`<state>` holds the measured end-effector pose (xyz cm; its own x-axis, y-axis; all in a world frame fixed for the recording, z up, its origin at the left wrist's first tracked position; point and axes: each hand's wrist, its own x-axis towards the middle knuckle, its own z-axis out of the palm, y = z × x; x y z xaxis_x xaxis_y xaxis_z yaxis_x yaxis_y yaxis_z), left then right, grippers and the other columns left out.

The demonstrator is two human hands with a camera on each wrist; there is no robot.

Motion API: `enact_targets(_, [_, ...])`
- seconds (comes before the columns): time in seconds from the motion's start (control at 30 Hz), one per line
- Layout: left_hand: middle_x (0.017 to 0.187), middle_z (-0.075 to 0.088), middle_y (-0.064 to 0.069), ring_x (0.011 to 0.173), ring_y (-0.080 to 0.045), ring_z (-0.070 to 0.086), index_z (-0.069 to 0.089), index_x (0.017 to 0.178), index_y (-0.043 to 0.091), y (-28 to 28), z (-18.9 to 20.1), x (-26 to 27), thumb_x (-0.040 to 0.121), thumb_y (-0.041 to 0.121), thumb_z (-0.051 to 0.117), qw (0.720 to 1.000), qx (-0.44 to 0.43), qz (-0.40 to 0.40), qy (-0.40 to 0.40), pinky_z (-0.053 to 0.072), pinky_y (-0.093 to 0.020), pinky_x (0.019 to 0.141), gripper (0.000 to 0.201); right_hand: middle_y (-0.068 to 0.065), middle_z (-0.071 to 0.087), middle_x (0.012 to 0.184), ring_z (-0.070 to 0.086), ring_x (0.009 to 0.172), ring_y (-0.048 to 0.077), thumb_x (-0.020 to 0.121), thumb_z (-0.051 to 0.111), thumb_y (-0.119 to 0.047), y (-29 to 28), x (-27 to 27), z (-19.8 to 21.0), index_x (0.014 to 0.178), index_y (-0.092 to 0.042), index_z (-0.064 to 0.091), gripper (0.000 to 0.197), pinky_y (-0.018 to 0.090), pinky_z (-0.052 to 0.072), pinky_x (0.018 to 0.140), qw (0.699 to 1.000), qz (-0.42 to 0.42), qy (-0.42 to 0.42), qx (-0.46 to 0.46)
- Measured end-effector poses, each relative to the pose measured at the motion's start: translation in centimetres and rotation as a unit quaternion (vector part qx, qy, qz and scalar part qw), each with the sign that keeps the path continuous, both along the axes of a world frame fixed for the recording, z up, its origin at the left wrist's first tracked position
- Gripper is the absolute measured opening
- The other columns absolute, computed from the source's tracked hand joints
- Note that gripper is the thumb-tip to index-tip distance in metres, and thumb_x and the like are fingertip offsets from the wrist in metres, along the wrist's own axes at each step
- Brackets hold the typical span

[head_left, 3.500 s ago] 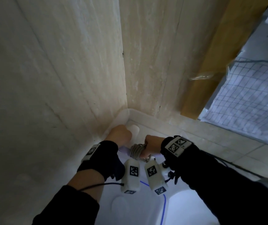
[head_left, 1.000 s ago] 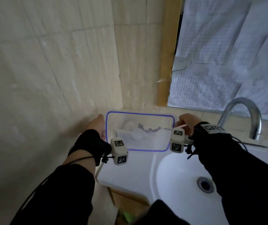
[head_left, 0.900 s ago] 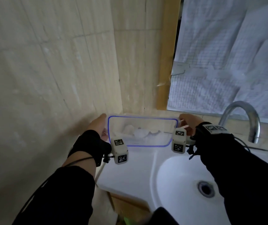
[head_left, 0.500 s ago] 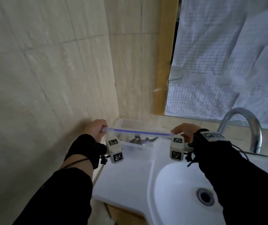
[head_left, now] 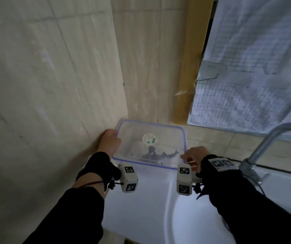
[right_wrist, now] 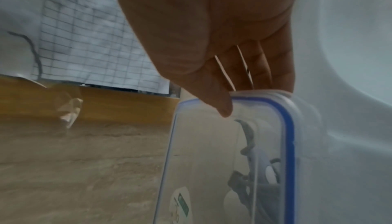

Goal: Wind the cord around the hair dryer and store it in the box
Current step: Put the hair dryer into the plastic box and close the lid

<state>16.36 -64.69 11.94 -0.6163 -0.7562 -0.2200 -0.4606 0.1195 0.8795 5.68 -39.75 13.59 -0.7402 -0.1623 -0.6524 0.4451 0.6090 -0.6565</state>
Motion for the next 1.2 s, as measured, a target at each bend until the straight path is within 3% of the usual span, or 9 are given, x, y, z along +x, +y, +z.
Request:
enact_targets(0.23, [0.108, 0.053, -0.011, 0.095, -0.025, 0.053, 0.051, 0.119, 0.004, -0.3, -1.8, -2.5, 0.081, -0.001, 0.047, 0.997, -0.031, -0.031, -0.057, 0.039, -0.030, 0.079, 0.038, 0.011, 0.047, 0.025, 0.048, 0.038, 0.021, 0.081, 0.065, 0.002, -1.2, -1.8, -2.2, 0.059, 0.003, 0.050, 0.026, 0.026, 0.040, 0.045, 1.000, -0.013, -0.006, 0.022])
enact_targets(0.5, [0.121, 0.060, -0.018, 0.108, -0.032, 0.058, 0.055, 0.118, 0.002, -0.4, -3.5, -3.1, 0.081, -0.003, 0.047, 0.993, -0.085, -0.017, -0.074, 0.039, -0.027, 0.081, 0.039, 0.019, 0.056, 0.062, 0.054, 0.054, 0.027, 0.083, 0.063, 0.002, -1.7, -2.7, -2.6, 0.074, 0.006, 0.054, 0.014, 0.036, 0.049, 0.066, 0.999, -0.012, -0.035, 0.011])
enact_targets(0.63, [0.124, 0.060, -0.017, 0.111, -0.031, 0.057, 0.055, 0.120, 0.003, -0.1, -4.0, -2.9, 0.081, 0.002, 0.052, 0.994, -0.082, -0.006, -0.069, 0.038, -0.027, 0.081, 0.039, 0.006, 0.054, 0.073, 0.055, 0.064, 0.021, 0.085, 0.060, -0.002, -1.5, -3.7, -3.0, 0.067, -0.014, 0.050, 0.024, 0.034, 0.054, 0.067, 1.000, 0.012, -0.021, -0.016])
enact_targets(0.77, [0.120, 0.060, -0.012, 0.106, -0.027, 0.056, 0.055, 0.119, 0.005, 0.1, -4.3, -2.5, 0.083, 0.006, 0.052, 0.993, -0.097, -0.003, -0.064, 0.036, -0.025, 0.080, 0.037, 0.012, 0.061, 0.089, 0.060, 0.088, 0.026, 0.093, 0.049, -0.009, -2.6, -3.8, -3.7, 0.061, -0.014, 0.042, 0.033, 0.034, 0.050, 0.093, 0.999, 0.021, 0.042, 0.026])
enact_targets(0.83, [0.108, 0.059, -0.009, 0.098, -0.025, 0.056, 0.056, 0.116, 0.004, 0.4, -4.3, -2.2, 0.084, 0.006, 0.052, 0.993, -0.104, 0.002, -0.057, 0.033, -0.023, 0.074, 0.032, 0.012, 0.062, 0.120, 0.059, 0.114, 0.025, 0.100, 0.035, -0.015, -3.3, -2.9, -2.6, 0.075, -0.007, 0.054, 0.032, 0.027, 0.043, 0.084, 0.979, 0.101, 0.120, 0.130])
enact_targets(0.93, [0.113, 0.061, -0.014, 0.093, -0.025, 0.055, 0.056, 0.116, 0.003, 0.9, -4.1, -2.0, 0.085, 0.006, 0.053, 0.991, -0.119, 0.008, -0.055, 0.032, -0.022, 0.072, 0.031, 0.008, 0.054, 0.133, 0.053, 0.123, 0.024, 0.099, 0.035, -0.010, -3.4, -2.6, -2.6, 0.126, -0.006, 0.050, 0.031, 0.027, 0.042, 0.094, 0.923, 0.237, 0.199, 0.229])
enact_targets(1.07, [0.122, 0.061, -0.017, 0.106, -0.032, 0.059, 0.054, 0.120, 0.004, 0.2, -4.3, -2.3, 0.084, 0.008, 0.056, 0.993, -0.109, 0.000, -0.055, 0.040, -0.029, 0.080, 0.037, 0.011, 0.053, 0.134, 0.053, 0.123, 0.025, 0.100, 0.032, -0.010, -3.3, -2.8, -2.9, 0.119, -0.004, 0.054, 0.030, 0.029, 0.042, 0.097, 0.914, 0.257, 0.200, 0.244])
enact_targets(1.13, [0.117, 0.062, -0.019, 0.097, -0.031, 0.059, 0.055, 0.117, 0.007, 0.0, -4.6, -2.4, 0.081, 0.006, 0.057, 0.996, -0.083, -0.008, -0.037, 0.044, -0.032, 0.079, 0.036, 0.011, 0.054, 0.134, 0.052, 0.123, 0.025, 0.102, 0.026, -0.011, -3.1, -3.1, -2.9, 0.104, -0.001, 0.058, 0.033, 0.028, 0.042, 0.090, 0.901, 0.277, 0.201, 0.267])
enact_targets(1.2, [0.110, 0.063, -0.020, 0.087, -0.028, 0.058, 0.055, 0.114, 0.009, 0.2, -4.9, -2.2, 0.079, 0.003, 0.056, 0.999, -0.038, -0.017, 0.004, 0.048, -0.036, 0.076, 0.035, 0.010, 0.055, 0.133, 0.053, 0.123, 0.024, 0.102, 0.026, -0.012, -2.7, -3.1, -2.8, 0.117, -0.001, 0.057, 0.036, 0.026, 0.041, 0.086, 0.887, 0.287, 0.211, 0.293])
